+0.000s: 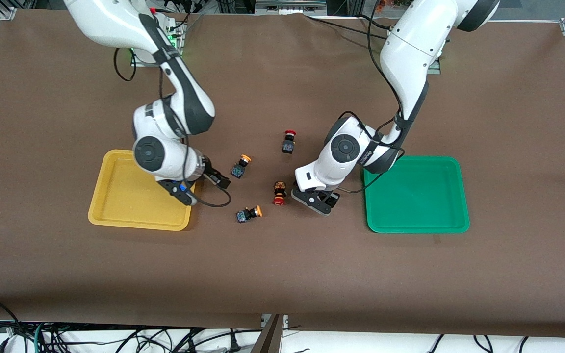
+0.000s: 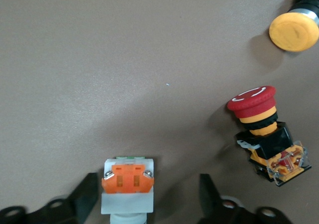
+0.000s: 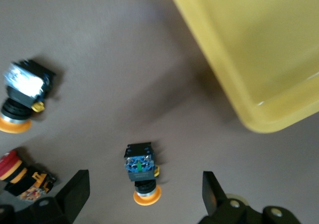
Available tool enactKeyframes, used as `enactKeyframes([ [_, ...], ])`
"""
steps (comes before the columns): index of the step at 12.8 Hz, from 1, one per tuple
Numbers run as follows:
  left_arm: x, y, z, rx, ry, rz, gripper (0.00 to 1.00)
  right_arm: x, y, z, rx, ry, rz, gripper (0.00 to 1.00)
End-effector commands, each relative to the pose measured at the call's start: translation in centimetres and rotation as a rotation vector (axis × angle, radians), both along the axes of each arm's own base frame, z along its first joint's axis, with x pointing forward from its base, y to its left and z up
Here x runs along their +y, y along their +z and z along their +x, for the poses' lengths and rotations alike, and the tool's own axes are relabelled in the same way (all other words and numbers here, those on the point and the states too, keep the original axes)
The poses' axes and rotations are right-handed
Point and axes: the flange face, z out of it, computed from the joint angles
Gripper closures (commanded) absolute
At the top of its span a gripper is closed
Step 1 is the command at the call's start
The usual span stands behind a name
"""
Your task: Place green and yellow buttons in trays
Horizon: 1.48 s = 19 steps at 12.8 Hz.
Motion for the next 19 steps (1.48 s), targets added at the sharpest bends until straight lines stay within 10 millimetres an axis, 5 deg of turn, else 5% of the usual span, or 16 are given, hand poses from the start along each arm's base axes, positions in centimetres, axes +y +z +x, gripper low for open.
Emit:
enactKeyframes([
  [1, 0.1, 0.4, 0.5, -0.029, -0.011, 0.020, 0.90, 3.4, -3.9, -2.1, 0.038, 0.021, -0.028, 0.00],
  [3, 1.7, 3.2, 1.7, -0.045, -0.010, 0.043, 0.95, 5.1, -6.5, -3.5, 0.048, 0.052, -0.046, 0.01],
  [6, 7.7, 10.8, 3.2, 0.087, 0.050, 0.136, 0.93, 5.7, -7.7, -4.1, 0.048, 0.065, -0.053, 0.02],
  [7, 10.3, 12.0, 3.4, 0.151, 0.065, 0.170, 0.88, 5.7, -7.7, -4.1, 0.041, 0.065, -0.052, 0.11],
  [8, 13.4, 12.0, 3.5, 0.229, 0.057, 0.207, 0.88, 5.6, -7.6, -4.0, 0.040, 0.062, -0.053, 0.41],
  [9, 17.2, 11.3, 4.1, 0.283, 0.047, 0.220, 0.88, 5.4, -7.6, -3.8, 0.039, 0.055, -0.055, 0.88],
  [10, 20.0, 10.0, 4.2, 0.308, 0.033, 0.222, 0.88, 5.1, -7.4, -3.4, 0.036, 0.039, -0.055, 1.00],
  [11, 22.1, 8.2, 4.0, 0.300, 0.010, 0.247, 0.88, 4.5, -7.1, -2.8, 0.023, 0.034, -0.065, 1.00],
  [14, 24.2, 2.2, 1.5, 0.205, -0.042, 0.286, 0.83, 2.1, -3.0, -0.3, -0.012, 0.034, -0.093, 1.00],
  [16, 24.1, 2.3, 1.4, 0.207, -0.032, 0.285, 0.00, -1.6, 1.5, 2.1, 0.018, 0.076, -0.153, 1.00],
  [19, 21.9, 8.4, 0.9, 0.210, -0.007, 0.284, 0.00, -10.7, 4.1, 3.5, 0.206, 0.271, -0.177, 1.00],
])
